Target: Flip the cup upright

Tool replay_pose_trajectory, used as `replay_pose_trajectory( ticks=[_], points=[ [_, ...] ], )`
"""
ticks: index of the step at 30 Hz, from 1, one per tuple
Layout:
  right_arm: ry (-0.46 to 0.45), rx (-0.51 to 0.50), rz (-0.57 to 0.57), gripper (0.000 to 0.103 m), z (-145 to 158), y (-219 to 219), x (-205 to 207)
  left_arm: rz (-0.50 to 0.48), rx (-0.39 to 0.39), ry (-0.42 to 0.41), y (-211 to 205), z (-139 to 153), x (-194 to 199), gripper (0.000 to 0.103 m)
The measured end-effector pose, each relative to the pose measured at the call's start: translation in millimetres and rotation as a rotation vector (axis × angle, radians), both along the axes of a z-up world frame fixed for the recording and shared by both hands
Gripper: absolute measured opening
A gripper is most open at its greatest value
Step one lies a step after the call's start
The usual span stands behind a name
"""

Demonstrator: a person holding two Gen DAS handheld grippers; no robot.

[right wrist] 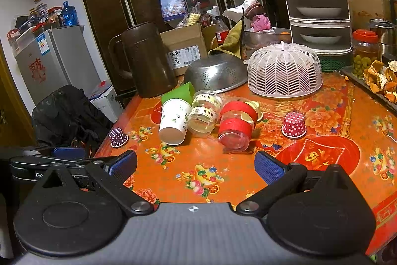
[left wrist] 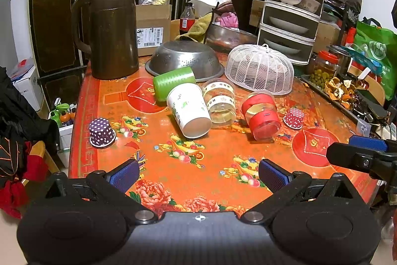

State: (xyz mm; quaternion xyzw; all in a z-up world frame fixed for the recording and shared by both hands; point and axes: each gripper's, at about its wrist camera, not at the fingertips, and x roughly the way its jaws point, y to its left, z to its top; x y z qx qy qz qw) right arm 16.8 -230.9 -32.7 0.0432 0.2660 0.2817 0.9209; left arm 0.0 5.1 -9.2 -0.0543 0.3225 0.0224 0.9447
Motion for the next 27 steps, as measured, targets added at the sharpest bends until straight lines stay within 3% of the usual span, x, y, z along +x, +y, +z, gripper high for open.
replay_pose_trajectory(
  ticks=[27],
  points=[
    [0.005, 0.009, -0.004, 0.102, 1.5, -4.3, -1.7, -0.001, 0.002, 0.001, -1.2, 1.1, 0.1, 0.103]
  ],
)
